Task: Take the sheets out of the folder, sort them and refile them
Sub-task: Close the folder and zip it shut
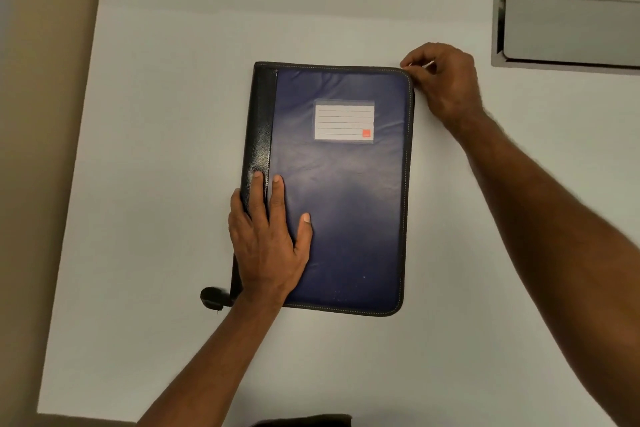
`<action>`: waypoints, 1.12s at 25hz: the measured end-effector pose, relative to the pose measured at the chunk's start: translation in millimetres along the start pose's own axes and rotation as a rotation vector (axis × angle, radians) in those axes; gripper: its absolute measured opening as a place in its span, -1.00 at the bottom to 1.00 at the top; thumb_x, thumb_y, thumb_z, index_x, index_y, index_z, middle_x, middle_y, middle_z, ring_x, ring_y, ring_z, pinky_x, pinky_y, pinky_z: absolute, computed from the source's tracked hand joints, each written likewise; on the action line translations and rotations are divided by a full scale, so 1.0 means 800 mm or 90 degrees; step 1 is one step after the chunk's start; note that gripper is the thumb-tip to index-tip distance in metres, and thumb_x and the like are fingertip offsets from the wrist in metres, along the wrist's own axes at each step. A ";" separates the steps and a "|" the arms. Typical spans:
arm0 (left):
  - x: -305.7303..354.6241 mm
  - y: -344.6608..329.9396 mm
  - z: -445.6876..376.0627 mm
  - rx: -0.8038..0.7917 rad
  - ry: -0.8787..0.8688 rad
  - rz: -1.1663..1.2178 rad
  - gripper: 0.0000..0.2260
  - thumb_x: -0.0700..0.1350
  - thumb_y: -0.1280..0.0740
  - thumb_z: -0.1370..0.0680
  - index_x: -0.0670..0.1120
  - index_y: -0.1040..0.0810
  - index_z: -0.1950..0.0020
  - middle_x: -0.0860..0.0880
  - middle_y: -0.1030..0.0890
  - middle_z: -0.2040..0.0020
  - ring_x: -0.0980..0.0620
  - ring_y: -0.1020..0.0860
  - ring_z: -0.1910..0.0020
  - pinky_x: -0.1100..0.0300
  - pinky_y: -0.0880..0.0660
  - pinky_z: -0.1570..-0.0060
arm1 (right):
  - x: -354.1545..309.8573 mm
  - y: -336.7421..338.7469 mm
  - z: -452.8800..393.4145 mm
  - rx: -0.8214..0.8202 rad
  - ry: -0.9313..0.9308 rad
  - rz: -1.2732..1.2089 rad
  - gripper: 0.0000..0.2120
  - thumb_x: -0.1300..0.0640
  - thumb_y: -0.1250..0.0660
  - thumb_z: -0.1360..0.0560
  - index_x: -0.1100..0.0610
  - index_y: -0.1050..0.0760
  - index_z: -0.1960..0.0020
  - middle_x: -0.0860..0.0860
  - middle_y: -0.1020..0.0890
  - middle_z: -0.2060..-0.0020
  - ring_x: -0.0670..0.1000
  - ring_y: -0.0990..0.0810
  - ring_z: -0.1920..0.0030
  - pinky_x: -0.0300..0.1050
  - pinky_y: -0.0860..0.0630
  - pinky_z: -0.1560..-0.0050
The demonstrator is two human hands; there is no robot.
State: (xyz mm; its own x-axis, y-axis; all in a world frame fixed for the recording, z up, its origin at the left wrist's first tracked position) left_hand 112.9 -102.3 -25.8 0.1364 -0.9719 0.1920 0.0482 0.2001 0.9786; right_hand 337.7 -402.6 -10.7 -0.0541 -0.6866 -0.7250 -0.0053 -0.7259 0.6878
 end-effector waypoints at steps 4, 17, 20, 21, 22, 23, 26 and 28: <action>0.000 0.000 0.000 0.004 -0.001 -0.004 -0.35 0.26 -0.11 -0.64 -0.05 -0.22 -0.65 -0.16 -0.22 -0.64 -0.32 -0.24 -0.55 -0.28 -0.32 -0.44 | -0.015 0.001 -0.028 -0.087 0.033 0.005 -0.91 0.14 -0.45 -0.58 0.10 -0.73 -0.02 0.00 -0.73 0.10 -0.18 -0.59 0.22 -0.24 -0.58 0.09; 0.000 0.003 0.001 0.005 0.007 0.019 -0.36 0.23 -0.16 -0.63 -0.04 -0.23 -0.65 -0.14 -0.19 -0.65 -0.32 -0.23 -0.57 -0.28 -0.35 -0.43 | -0.120 -0.112 -0.079 -0.204 0.137 0.049 -0.88 0.04 -0.46 -0.53 0.00 -0.75 -0.02 -0.13 -0.74 0.10 -0.20 -0.58 0.17 -0.09 -0.59 -0.10; -0.001 0.002 0.002 0.006 0.005 0.038 -0.36 0.23 -0.20 -0.62 -0.03 -0.25 -0.65 -0.12 -0.20 -0.65 -0.31 -0.22 -0.57 -0.28 -0.35 -0.43 | -0.142 -0.137 -0.088 -0.216 0.157 0.055 -0.88 0.03 -0.45 -0.52 -0.02 -0.74 -0.01 -0.13 -0.74 0.12 -0.22 -0.56 0.21 -0.07 -0.59 -0.10; -0.001 0.001 0.002 0.007 0.005 0.042 -0.35 0.23 -0.21 -0.62 -0.03 -0.26 -0.64 -0.12 -0.20 -0.65 -0.30 -0.22 -0.57 -0.27 -0.34 -0.43 | -0.150 -0.145 -0.090 -0.219 0.162 0.056 -0.88 0.04 -0.44 -0.53 -0.02 -0.74 -0.01 -0.14 -0.74 0.12 -0.23 -0.56 0.21 -0.08 -0.59 -0.09; -0.002 0.001 0.001 0.008 0.005 0.046 -0.35 0.24 -0.22 -0.61 -0.02 -0.26 -0.64 -0.11 -0.20 -0.65 -0.30 -0.23 -0.57 -0.26 -0.34 -0.43 | -0.158 -0.154 -0.091 -0.221 0.166 0.059 -0.87 0.04 -0.43 -0.53 -0.02 -0.74 -0.01 -0.14 -0.73 0.12 -0.22 -0.56 0.21 -0.10 -0.58 -0.09; -0.003 0.001 0.002 0.010 0.005 0.049 -0.35 0.24 -0.23 -0.61 -0.01 -0.27 -0.64 -0.11 -0.21 -0.65 -0.29 -0.23 -0.57 -0.26 -0.35 -0.43 | -0.166 -0.162 -0.091 -0.223 0.170 0.063 -0.87 0.04 -0.43 -0.53 -0.03 -0.74 -0.02 -0.15 -0.73 0.12 -0.20 -0.56 0.19 -0.12 -0.57 -0.09; -0.005 0.000 0.002 0.014 0.004 0.057 -0.35 0.25 -0.23 -0.60 0.00 -0.29 -0.63 -0.11 -0.22 -0.65 -0.29 -0.24 -0.56 -0.26 -0.37 -0.42 | -0.181 -0.180 -0.093 -0.223 0.177 0.079 -0.86 0.00 -0.41 -0.53 -0.07 -0.73 -0.03 -0.15 -0.73 0.09 -0.19 -0.57 0.10 -0.16 -0.52 -0.07; -0.006 -0.002 0.002 0.014 0.009 0.058 -0.35 0.26 -0.24 -0.60 0.00 -0.30 -0.63 -0.11 -0.22 -0.64 -0.29 -0.25 -0.56 -0.27 -0.38 -0.40 | -0.181 -0.184 -0.097 -0.220 0.170 0.085 -0.86 -0.01 -0.42 -0.53 -0.08 -0.73 -0.03 -0.17 -0.74 0.09 -0.20 -0.57 0.09 -0.18 -0.50 -0.05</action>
State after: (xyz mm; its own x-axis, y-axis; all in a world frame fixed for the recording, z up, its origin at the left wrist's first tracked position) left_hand 111.0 -98.3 -27.9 0.1537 -0.9479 0.2792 0.0134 0.2845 0.9586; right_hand 423.5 -199.3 -9.8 0.2279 -0.7286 -0.6459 0.3197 -0.5706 0.7564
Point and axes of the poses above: each hand's wrist, its own z-axis away from the middle knuckle, its own y-axis out of the back of the hand, x = y × z, the point moved 3 cm from there along -z, towards the middle knuckle
